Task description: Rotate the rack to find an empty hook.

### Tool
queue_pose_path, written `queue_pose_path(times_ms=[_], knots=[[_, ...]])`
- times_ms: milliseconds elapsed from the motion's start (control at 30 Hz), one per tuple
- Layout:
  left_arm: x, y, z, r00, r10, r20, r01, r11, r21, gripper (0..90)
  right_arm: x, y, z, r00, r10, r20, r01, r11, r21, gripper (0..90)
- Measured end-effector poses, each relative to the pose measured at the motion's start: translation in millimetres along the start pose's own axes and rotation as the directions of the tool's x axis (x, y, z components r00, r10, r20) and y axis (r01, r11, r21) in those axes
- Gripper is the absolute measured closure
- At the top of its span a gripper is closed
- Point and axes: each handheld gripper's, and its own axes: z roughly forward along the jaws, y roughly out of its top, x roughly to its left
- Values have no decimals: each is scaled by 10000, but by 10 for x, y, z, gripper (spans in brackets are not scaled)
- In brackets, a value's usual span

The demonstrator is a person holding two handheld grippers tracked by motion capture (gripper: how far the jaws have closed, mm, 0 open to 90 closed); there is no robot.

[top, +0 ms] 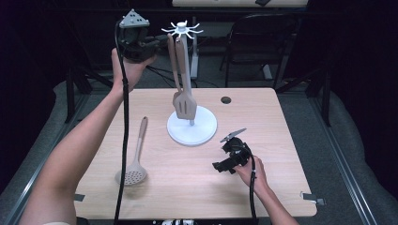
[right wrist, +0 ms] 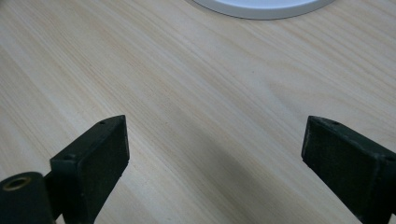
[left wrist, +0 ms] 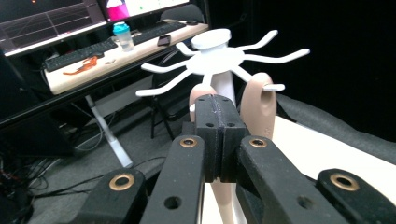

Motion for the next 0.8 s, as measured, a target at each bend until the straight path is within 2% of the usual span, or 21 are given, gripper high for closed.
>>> queue_pose_path(times_ms=[233, 600, 800], knots=[[74, -4, 73, 9995, -198, -263, 201, 9998, 85, 900, -8, 3, -8, 10000, -53, 34, 53, 9999, 143, 73], [150, 16, 173, 9977, -378, -565, 389, 9991, 177, 900, -7, -2, -4, 10000, -37, 57, 37, 10000, 63, 73], [187, 28, 217, 9971, -468, -603, 484, 9985, 247, 900, -7, -3, -4, 10000, -41, 47, 40, 10000, 78, 73]])
